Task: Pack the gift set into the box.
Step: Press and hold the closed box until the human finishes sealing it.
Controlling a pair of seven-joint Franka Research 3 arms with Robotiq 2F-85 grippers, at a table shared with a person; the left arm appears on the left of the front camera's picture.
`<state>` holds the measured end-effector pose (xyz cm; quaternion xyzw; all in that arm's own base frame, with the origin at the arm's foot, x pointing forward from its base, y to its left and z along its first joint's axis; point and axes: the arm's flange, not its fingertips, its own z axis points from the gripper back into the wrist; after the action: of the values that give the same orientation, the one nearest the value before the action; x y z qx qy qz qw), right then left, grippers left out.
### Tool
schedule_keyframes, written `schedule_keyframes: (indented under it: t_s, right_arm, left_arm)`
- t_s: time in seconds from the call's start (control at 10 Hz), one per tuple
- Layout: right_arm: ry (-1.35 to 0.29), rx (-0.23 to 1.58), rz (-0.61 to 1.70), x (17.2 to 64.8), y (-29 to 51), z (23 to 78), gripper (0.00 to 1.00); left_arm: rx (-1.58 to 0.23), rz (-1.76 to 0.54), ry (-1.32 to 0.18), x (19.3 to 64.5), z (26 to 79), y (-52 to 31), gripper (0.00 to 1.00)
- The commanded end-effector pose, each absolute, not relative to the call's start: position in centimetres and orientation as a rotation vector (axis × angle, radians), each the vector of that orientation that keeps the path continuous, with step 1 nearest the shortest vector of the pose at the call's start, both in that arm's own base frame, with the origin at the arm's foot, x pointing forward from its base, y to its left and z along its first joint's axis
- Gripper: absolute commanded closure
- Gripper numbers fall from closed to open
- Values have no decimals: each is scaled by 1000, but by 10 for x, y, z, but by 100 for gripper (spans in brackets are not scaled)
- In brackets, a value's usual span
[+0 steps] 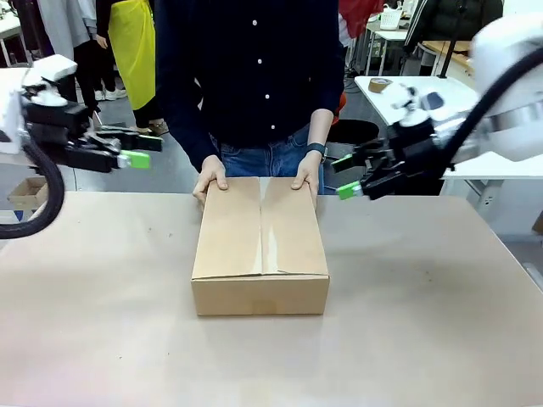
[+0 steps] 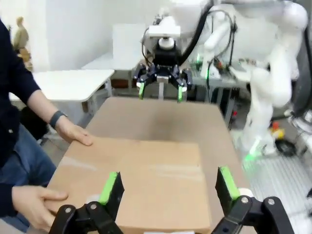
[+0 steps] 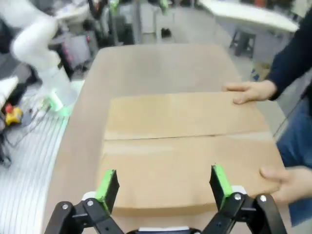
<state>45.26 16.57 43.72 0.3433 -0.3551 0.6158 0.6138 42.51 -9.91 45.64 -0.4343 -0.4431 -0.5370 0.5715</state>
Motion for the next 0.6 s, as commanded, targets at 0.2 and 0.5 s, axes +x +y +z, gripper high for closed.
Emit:
schedule_keyframes:
  t_s: [0.2, 0.5]
  right_arm:
    - [-782, 887, 1454, 508, 213, 380, 0]
    - [-721, 892, 1452, 516, 237, 346, 0]
  left_arm:
    - [-725, -1593, -1055, 453, 397, -177, 0]
    - [-792, -1666, -980, 467, 377, -209, 0]
